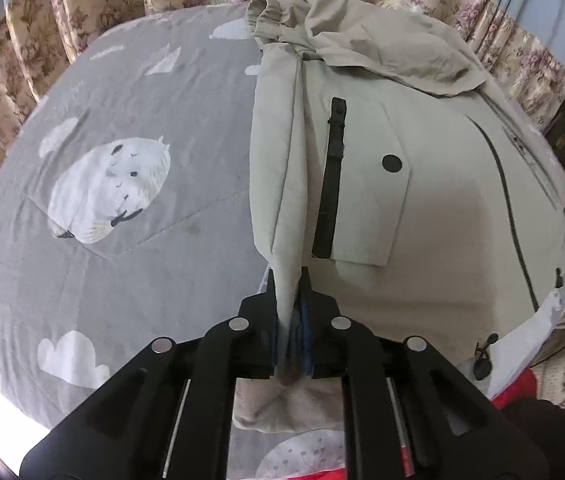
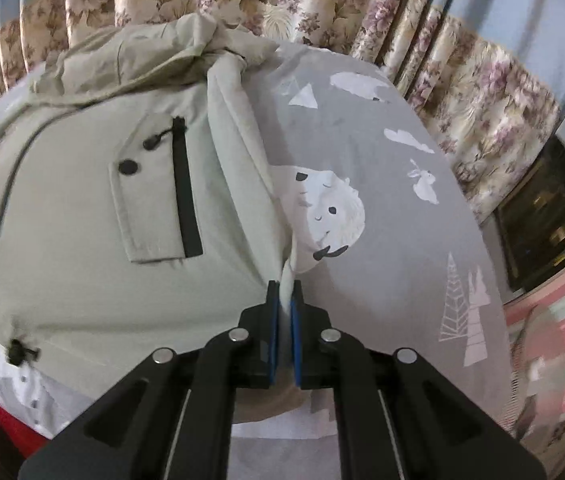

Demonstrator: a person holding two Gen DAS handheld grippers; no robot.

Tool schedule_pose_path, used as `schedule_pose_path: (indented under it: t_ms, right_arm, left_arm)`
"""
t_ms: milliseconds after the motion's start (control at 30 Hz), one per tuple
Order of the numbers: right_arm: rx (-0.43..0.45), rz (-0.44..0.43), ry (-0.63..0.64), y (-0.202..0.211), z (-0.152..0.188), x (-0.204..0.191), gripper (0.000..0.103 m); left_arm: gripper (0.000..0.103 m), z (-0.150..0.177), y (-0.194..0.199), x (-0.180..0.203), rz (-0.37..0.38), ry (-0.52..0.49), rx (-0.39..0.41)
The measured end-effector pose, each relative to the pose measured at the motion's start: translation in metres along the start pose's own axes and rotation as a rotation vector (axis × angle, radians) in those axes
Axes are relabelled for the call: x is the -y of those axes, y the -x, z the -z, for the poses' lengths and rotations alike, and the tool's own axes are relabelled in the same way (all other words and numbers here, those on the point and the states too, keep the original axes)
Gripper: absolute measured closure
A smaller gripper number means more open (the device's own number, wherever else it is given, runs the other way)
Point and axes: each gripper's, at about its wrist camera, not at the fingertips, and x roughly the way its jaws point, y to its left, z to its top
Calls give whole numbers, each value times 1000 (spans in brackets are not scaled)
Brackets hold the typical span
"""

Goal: Fold large clothes

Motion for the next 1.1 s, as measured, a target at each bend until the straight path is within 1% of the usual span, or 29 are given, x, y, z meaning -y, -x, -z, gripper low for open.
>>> schedule_pose_path:
  t_ms: [133, 200, 300, 367, 500, 633, 767, 867, 900, 967, 1033, 1100]
  right_arm:
    - [-9, -139, -86, 5, 0, 12, 97]
    - [-6, -195, -110, 9, -1, 14, 97]
    - [15, -238, -118, 15, -5, 12, 97]
    - [45, -263, -128, 22, -11, 13, 97]
    - [120, -259, -122, 34, -33, 18, 97]
    - [176, -237, -91, 39, -62, 15, 97]
    - [229, -240, -67, 47, -91, 12, 97]
    - [264, -240, -61, 48, -115, 10, 97]
    - [270, -238, -60, 47, -123, 10, 100]
    - [263, -251, -60, 39, -139, 10, 101]
    - [250, -246, -57, 32, -147, 9, 101]
    - [226, -228, -43, 29, -146, 7, 101]
  left_arm:
    - [89, -4, 6, 10, -55, -18, 1]
    - [92, -5, 9, 15, -72, -26, 2]
    - [95, -8, 13, 19, -87, -38, 5]
    - [96, -13, 20, 19, -77, -34, 22]
    - [96, -29, 34, 19, -53, -29, 75]
    - [96, -54, 44, 17, -82, -31, 133]
    - [96, -80, 52, 14, -87, -35, 186]
    - [97, -103, 53, 8, -86, -32, 210]
    - [98, -108, 53, 6, -86, -31, 216]
    - [98, -124, 49, -1, -56, -17, 220]
    - [98, -135, 40, -4, -25, -4, 196]
    - [98, -137, 36, -1, -11, -14, 185]
